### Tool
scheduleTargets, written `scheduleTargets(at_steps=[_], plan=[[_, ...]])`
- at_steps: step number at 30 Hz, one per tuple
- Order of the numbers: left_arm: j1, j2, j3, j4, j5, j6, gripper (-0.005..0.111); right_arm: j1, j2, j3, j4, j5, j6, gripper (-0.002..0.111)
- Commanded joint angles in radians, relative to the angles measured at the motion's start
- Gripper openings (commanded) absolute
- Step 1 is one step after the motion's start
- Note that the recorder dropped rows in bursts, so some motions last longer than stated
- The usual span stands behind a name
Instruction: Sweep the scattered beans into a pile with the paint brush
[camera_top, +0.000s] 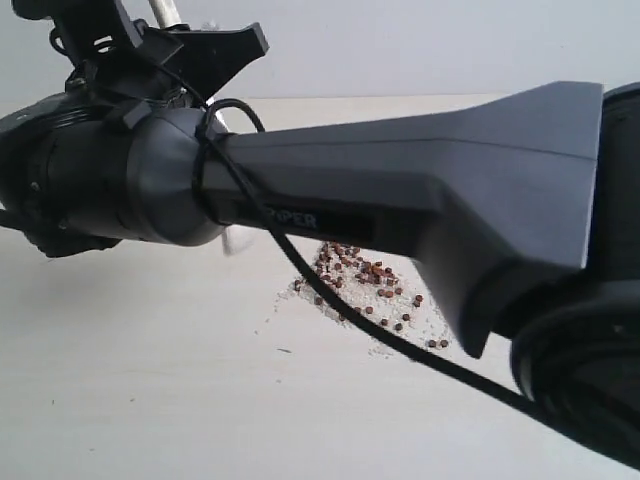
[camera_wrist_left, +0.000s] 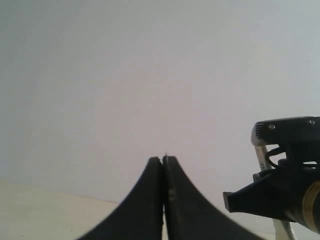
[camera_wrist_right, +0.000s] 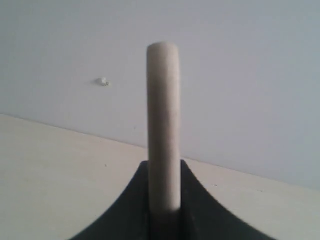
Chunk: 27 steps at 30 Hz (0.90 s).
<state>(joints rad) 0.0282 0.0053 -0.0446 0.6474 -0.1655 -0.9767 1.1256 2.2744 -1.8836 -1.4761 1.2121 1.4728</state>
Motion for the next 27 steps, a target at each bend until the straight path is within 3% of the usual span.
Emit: scheduleTargets(at_steps=[1,5,8,13,23,27], plan=[[0.001,-0.005,0.006,0.004,0.0,0.004,0.0,-0.01,-0.09,0.117,0.003,0.009,-0.003,0.0],[0.001,-0.005,0.006,0.004,0.0,0.004,0.0,-0.011,-0.268,0.41,-0.162,0.009,0.206,0.0],[0.001,-0.005,0.006,0.004,0.0,0.004,0.0,0.009,-0.368,0.548,-0.254,0.009,0.246,0.0],[0.001,-0.005,0.006,0.004,0.0,0.004,0.0,0.002,-0.67,0.902,-0.268,-0.034,0.446,0.0],[0.001,-0.005,0.006,0.004,0.0,0.004,0.0,-0.005,-0.992,1.177,-0.268,0.009,0.379,0.0],[0.001,-0.005,0.006,0.004,0.0,0.004,0.0,-0.065,-1.071,1.284,-0.268,0.009,0.438,0.0]])
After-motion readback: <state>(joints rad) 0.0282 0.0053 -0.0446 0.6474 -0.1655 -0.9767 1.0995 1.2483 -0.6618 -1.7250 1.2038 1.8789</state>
